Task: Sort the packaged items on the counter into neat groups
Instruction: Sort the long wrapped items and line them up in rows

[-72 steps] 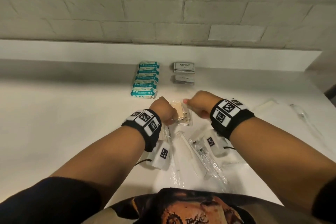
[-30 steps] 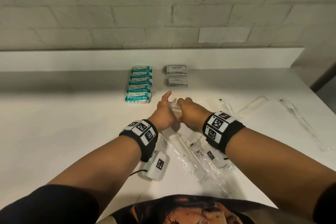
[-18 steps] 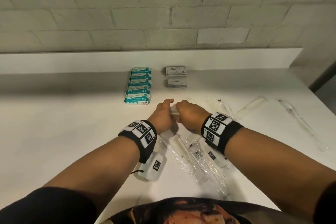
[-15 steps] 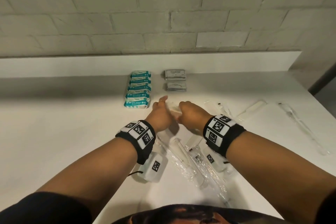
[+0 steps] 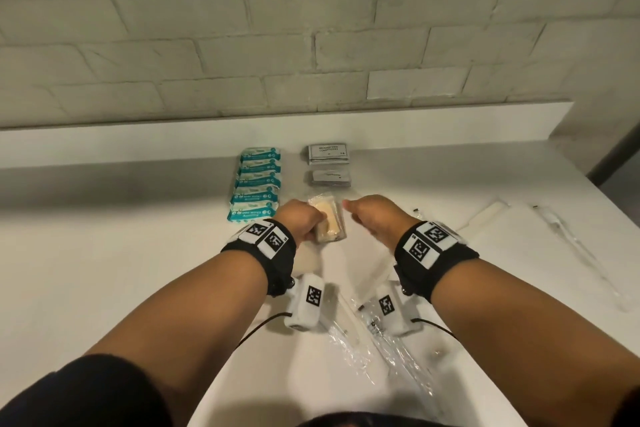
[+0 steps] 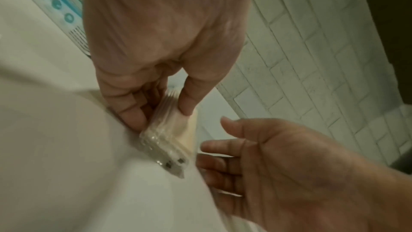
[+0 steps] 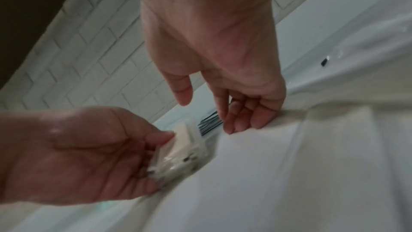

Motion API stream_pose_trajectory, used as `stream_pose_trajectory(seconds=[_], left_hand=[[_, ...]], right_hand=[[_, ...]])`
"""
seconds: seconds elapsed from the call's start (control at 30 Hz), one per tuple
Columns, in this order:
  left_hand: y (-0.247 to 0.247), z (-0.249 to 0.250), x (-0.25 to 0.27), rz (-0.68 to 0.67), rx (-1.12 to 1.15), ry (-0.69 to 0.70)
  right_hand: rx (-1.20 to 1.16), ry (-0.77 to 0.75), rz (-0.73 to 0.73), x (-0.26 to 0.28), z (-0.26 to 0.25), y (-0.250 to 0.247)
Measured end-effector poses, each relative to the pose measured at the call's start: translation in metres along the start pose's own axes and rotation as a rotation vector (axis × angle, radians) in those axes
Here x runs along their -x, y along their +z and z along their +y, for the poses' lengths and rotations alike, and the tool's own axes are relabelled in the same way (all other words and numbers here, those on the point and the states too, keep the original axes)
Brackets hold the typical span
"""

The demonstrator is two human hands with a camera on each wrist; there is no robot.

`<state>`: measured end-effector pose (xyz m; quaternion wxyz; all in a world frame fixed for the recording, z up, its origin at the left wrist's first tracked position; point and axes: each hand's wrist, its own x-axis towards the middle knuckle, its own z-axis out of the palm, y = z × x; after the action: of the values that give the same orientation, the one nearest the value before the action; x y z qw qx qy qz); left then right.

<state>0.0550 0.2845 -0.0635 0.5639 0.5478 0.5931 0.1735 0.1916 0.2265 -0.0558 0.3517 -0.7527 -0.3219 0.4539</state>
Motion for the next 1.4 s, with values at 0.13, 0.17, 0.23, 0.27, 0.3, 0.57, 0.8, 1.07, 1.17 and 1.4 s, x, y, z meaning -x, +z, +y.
stream_pose_trajectory(seconds=[0.13,0.17,0.23,0.27,0.3,0.57,0.8,1.07,1.17,1.4], left_hand=[[0.010,0.009,-0.008,-0.007,-0.006,-0.018],[0.012,0.012,-0.009,-0.012,-0.017,-0.021],[0.014,0.016,-0.014,-0.024,-0.082,-0.007],[0.015,0.017,-0.016,-0.023,-0.136,0.006],[0.014,0.019,-0.016,-0.019,-0.188,0.008],[0.010,0.014,-0.032,0.041,-0.228,-0.008],[-0.005,0.015,-0.007,0.061,-0.190,0.137],[-0.035,-0.008,0.081,-0.319,-1.029,0.352],[-0.028,-0.027,0.096,-0.353,-1.137,0.423],[-0.031,-0.061,0.121,-0.188,-1.384,0.351]], right_hand=[[0.219,-0.002,0.113,-0.012,-0.004,-0.013],[0.167,0.003,0.072,-0.014,-0.005,-0.012],[0.085,0.021,0.008,-0.018,-0.007,-0.005],[0.106,0.013,0.003,-0.020,-0.007,-0.001],[0.145,0.002,0.003,-0.022,-0.007,0.002],[0.205,0.025,0.016,-0.035,-0.005,0.009],[0.400,-0.226,0.031,-0.007,-0.012,-0.018],[1.182,-0.119,-0.224,0.030,0.041,-0.083],[1.133,-0.194,-0.274,0.054,0.050,-0.090],[1.119,-0.339,-0.041,0.118,0.052,-0.061]])
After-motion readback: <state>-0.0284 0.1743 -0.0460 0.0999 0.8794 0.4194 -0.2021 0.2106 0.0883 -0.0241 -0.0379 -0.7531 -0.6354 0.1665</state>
